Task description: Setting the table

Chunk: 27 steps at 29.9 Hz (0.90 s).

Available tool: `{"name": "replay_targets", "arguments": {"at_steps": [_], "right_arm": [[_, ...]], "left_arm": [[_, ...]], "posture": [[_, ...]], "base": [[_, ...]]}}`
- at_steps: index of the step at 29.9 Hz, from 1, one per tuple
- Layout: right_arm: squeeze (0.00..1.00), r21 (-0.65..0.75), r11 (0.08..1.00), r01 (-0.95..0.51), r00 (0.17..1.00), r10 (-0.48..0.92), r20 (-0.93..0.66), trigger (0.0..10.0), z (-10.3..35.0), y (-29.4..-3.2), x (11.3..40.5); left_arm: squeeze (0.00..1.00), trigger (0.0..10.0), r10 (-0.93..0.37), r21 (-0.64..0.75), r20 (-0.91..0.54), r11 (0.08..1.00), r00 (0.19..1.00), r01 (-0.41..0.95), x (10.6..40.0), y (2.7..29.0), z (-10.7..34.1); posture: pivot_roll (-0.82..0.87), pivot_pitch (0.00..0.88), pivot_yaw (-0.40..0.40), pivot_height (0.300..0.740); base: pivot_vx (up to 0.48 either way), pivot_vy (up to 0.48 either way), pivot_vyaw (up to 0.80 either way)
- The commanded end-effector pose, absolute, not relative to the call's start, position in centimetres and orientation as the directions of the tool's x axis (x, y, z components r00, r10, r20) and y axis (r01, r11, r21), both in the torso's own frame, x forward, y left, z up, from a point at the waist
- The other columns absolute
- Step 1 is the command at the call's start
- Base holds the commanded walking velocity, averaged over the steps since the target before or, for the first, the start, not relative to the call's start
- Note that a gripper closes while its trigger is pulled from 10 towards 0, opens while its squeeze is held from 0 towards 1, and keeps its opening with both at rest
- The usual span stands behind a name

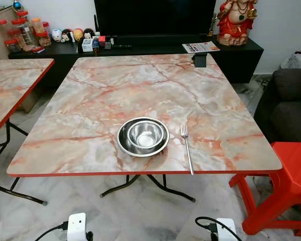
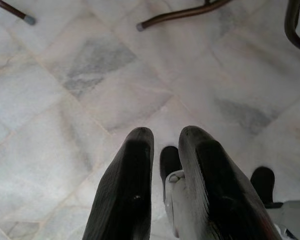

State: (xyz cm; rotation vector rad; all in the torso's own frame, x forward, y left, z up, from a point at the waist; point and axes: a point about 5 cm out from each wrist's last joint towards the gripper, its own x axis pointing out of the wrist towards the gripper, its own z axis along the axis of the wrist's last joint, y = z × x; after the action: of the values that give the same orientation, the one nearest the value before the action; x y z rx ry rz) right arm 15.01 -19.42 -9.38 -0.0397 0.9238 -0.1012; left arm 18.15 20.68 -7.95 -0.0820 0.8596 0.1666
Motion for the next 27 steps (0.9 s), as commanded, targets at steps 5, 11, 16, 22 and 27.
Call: {"name": "replay_targets", "arguments": {"at_steps": [5,11,16,22,27], "right_arm": [[0.00,-0.052,0.995,0.085,0.590,-0.092,-0.802,10.0,-9.5,-18.9,15.2],[0.00,-0.031,0.994,0.101,0.620,-0.087,-0.780,10.0,-8.9,-18.7,16.5],[0.00,-0.030,0.993,0.113,0.620,-0.095,-0.779,10.0,-8.9,-18.7,16.7],[0.00,-0.027,0.992,0.125,0.619,-0.099,-0.779,10.0,-8.9,-18.9,16.6],[0.00,-0.031,0.993,0.115,0.617,-0.096,-0.781,10.0,-8.9,-19.0,16.6]], "left_arm": [[0.00,10.0,0.138,0.023,-0.778,0.981,0.613,-0.191,17.2,21.6,-8.3],[0.00,10.0,0.147,0.030,-0.777,0.980,0.612,-0.197,17.1,21.9,-8.2],[0.00,10.0,0.145,0.030,-0.774,0.981,0.616,-0.193,17.3,21.9,-8.2],[0.00,10.0,0.141,0.031,-0.776,0.982,0.615,-0.185,17.3,21.7,-8.2],[0.00,10.0,0.139,0.030,-0.774,0.983,0.617,-0.182,17.4,21.6,-8.2]], "posture": [[-0.06,0.000,0.039,0.740],[-0.05,0.000,0.038,0.740],[-0.06,0.000,0.041,0.740],[-0.05,0.000,0.034,0.740],[-0.05,0.000,0.027,0.740]], "base": [[0.000,0.385,0.00],[0.000,0.384,0.00],[0.000,0.383,0.00],[0.000,0.383,0.00],[0.000,0.380,0.00]]}}
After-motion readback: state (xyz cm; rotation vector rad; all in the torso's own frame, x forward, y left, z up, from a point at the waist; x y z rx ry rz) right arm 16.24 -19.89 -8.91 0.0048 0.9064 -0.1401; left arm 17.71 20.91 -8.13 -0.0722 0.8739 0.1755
